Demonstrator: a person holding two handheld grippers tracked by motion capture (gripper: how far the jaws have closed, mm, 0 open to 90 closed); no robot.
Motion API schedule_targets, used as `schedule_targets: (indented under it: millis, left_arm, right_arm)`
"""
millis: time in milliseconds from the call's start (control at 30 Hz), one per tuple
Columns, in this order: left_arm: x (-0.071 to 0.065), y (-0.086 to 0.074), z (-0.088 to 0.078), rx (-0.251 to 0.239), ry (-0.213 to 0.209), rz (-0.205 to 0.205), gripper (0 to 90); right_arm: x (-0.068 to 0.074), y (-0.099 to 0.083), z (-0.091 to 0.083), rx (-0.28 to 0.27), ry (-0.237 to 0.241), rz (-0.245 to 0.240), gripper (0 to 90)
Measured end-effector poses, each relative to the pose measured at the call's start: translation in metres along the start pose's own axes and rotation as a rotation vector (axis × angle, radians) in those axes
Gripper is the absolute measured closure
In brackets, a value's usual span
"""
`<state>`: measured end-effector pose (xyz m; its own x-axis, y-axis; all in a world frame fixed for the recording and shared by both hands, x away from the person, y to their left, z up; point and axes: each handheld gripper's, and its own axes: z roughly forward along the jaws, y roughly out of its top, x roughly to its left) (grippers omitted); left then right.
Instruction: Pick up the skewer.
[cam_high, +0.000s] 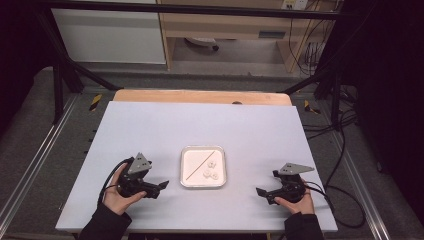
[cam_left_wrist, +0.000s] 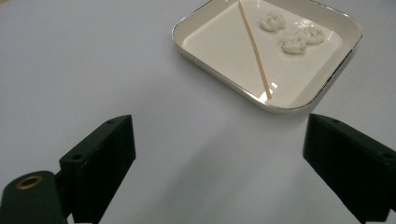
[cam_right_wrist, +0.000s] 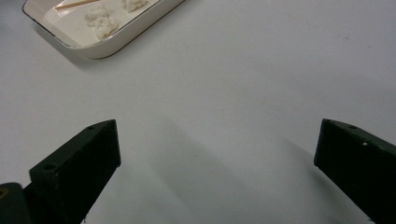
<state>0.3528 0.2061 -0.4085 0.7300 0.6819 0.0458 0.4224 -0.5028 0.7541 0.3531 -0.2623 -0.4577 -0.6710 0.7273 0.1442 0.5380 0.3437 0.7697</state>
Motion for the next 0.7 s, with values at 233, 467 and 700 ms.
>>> schedule_targets:
  millis: [233,467,700]
  left_arm:
    - [-0.009,0.014,0.01,0.007,-0.004,0.024,9.8]
    - [-0.015,0.026,0.02,0.016,-0.002,0.032,11.1]
    - [-0.019,0.037,0.032,0.03,0.0,0.012,14.0]
  right_arm:
    - [0.0,0.0,0.0,0.003,-0.001,-0.002,1.1]
    - [0.0,0.0,0.0,0.007,-0.001,0.0,1.0]
    - [0.0,0.0,0.001,0.005,0.001,-0.003,1.1]
